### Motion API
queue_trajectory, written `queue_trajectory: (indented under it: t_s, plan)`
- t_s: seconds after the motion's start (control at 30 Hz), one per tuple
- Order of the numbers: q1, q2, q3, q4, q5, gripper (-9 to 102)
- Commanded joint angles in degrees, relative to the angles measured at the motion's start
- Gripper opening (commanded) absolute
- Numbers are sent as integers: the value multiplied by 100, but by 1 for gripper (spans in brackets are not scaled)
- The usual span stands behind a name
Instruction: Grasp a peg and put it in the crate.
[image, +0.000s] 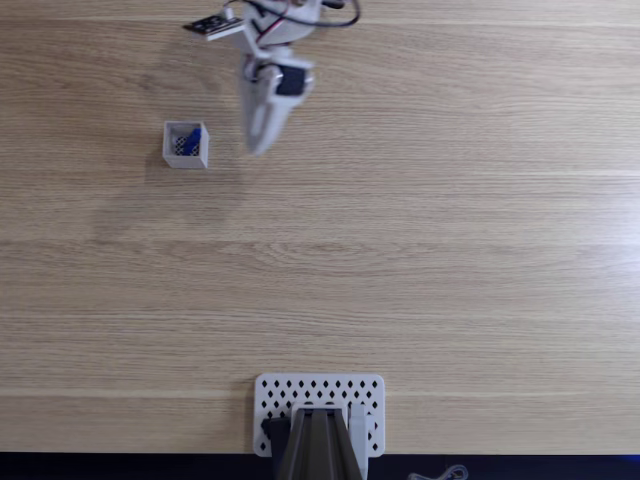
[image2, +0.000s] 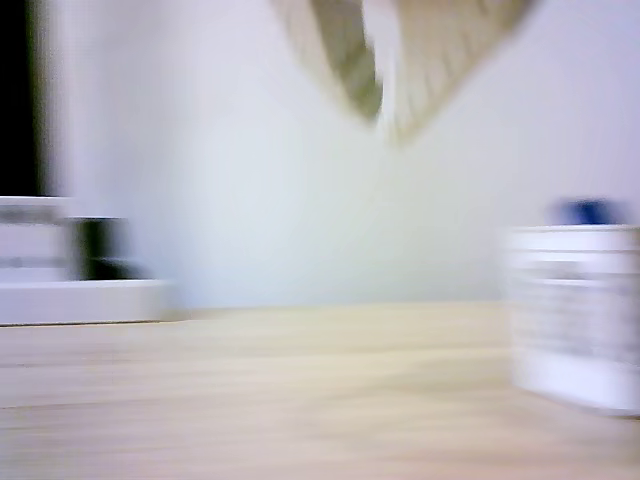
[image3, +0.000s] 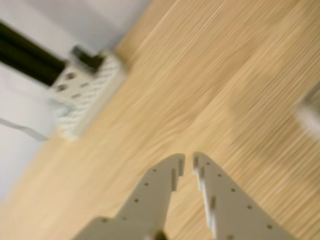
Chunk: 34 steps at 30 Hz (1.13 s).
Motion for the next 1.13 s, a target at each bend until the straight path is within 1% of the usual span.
queue_trajectory:
  t_s: [0.0, 0.13, 0.23, 0.3, 0.57, 0.7, 1.1]
  plan:
    - [-729, 1670, -167, 1345, 1758, 0]
    - [-1187, 2751, -114, 2531, 3252, 0]
    - [-1397, 3419, 123, 3094, 4148, 0]
    - [-1459, 3867, 360, 3270, 4526, 0]
    - [-1512, 6100, 1679, 3630, 4605, 0]
    - [-1512, 7058, 2391, 3937, 4614, 0]
    - [-1424, 7093, 2689, 4526, 4702, 0]
